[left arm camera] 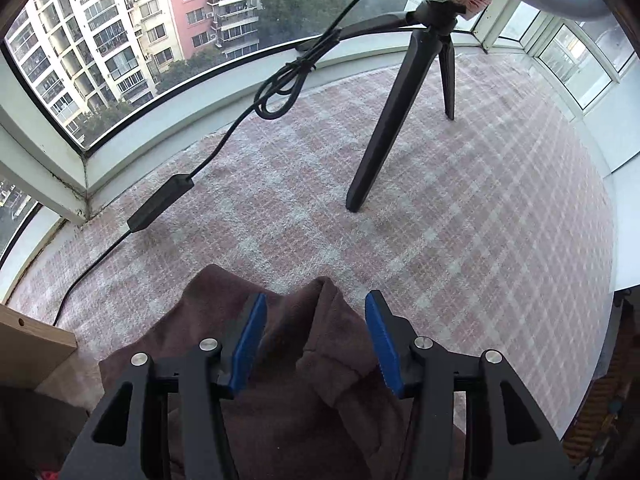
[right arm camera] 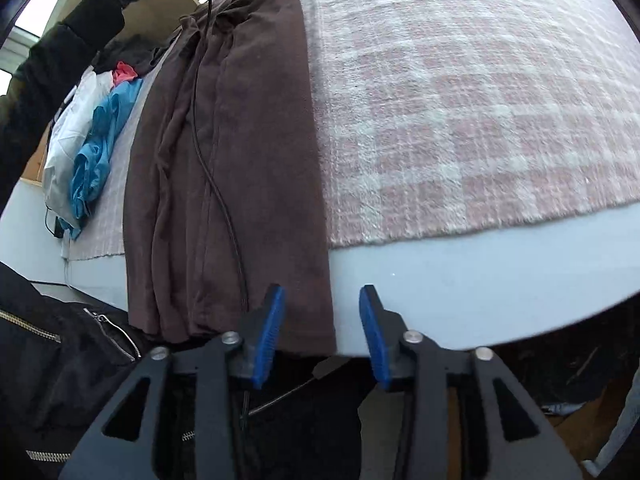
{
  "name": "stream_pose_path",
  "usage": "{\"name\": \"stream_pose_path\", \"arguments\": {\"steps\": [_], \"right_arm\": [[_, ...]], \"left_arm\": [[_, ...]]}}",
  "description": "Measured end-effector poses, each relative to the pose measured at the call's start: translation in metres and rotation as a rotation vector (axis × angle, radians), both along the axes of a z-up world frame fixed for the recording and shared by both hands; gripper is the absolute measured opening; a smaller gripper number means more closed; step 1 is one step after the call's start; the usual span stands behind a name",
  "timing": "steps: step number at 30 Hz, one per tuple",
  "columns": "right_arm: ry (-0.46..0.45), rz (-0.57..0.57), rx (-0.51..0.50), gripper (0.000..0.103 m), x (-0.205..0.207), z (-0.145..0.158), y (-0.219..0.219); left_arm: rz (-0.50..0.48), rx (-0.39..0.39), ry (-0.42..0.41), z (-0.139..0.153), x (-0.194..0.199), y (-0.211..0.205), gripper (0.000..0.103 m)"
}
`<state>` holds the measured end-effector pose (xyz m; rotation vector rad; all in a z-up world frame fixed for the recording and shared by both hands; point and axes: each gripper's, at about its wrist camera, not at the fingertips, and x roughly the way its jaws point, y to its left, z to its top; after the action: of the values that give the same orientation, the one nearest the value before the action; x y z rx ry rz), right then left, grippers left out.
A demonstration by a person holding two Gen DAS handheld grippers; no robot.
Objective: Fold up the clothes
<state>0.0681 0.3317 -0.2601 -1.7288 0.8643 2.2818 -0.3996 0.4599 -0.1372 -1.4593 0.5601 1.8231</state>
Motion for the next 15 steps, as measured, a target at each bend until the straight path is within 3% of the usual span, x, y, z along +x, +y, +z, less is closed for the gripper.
{"name": "stream_pose_path", "arguments": {"steps": [3, 8, 15], "right_arm": [[0.000, 0.028, -0.009, 0.040, -0.009, -0.001, -0.004], [-0.036, 0.074, 0.027, 0.040, -0.021, -0.003, -0.013], [-0.058, 0.066, 0.063, 0.040, -0.030, -0.003, -0.012]], "left_arm": [[-0.014, -0.011, -0.011, -0.003, -0.003, 0.002, 0.049], [-0.069, -0.102, -0.016, -0.022, 0.007, 0.022, 0.049], [-0.150, -0.179, 0.010, -0.034, 0.023, 0.036, 0.045]]}}
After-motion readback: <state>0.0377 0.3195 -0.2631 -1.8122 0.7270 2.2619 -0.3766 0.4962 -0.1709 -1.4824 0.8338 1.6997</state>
